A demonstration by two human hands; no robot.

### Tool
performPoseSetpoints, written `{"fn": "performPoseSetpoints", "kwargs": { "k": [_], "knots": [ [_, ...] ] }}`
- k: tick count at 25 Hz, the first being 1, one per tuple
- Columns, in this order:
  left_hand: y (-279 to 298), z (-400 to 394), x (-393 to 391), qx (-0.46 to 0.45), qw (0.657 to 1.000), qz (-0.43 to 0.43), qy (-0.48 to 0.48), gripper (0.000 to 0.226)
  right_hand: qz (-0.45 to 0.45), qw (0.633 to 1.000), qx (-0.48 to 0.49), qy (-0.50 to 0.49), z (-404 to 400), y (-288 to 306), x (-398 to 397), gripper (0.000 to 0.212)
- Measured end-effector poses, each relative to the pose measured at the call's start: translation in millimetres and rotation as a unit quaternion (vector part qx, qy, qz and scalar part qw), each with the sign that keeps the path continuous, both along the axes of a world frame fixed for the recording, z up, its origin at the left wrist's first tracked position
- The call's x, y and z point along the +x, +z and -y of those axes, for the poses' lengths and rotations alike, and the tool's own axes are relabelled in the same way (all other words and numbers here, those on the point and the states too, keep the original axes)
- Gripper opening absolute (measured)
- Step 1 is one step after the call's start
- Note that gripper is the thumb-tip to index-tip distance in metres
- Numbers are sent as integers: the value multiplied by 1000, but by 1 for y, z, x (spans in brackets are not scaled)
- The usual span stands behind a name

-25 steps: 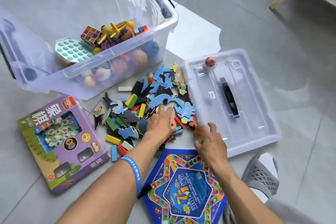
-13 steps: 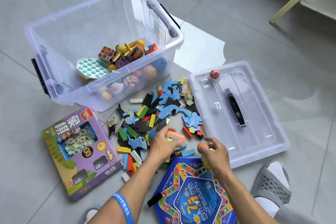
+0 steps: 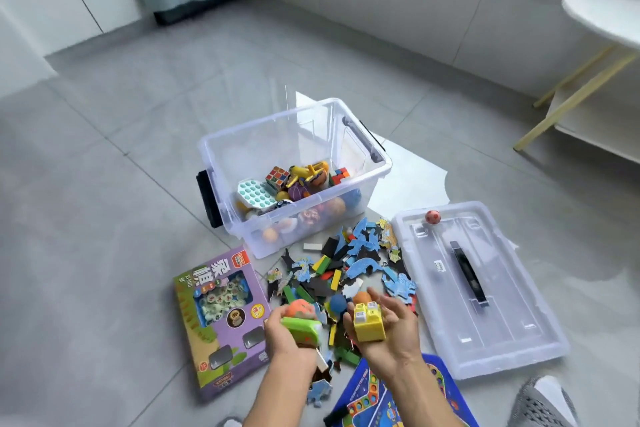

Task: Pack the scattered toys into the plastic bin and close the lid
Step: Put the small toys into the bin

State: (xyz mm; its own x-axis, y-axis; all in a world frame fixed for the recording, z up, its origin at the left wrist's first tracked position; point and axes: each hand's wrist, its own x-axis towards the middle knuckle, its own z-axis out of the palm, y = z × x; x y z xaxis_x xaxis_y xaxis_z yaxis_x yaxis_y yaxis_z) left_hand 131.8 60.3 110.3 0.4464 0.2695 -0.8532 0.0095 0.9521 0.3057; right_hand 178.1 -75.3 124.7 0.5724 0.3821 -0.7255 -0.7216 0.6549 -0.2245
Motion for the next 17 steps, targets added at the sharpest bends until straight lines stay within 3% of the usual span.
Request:
{"fn": "performPoseSetpoints", "kwargs": {
  "k": [2, 4, 6, 9, 12, 17],
  "knots": [
    [41, -16, 21, 1, 1000, 25, 10, 28, 51, 999, 9, 12, -29, 35, 20, 24],
    [97, -47, 55, 23, 994, 104, 11, 44, 110, 994, 19, -2, -64, 86, 56, 20],
    [151, -80, 85, 65, 985, 156, 18, 56, 154, 988, 18, -20, -93, 135, 93, 36],
    [187, -104, 98, 140, 980, 139, -26, 70, 143, 988, -57, -13, -101, 163, 114, 63],
    [151, -81, 71, 163, 975, 128, -82, 75, 118, 979, -159, 38, -71, 120, 82, 47],
    [53, -12, 6, 113, 979, -20, -169, 58, -1, 949, -293, 120, 9, 11, 9, 40]
  ]
}}
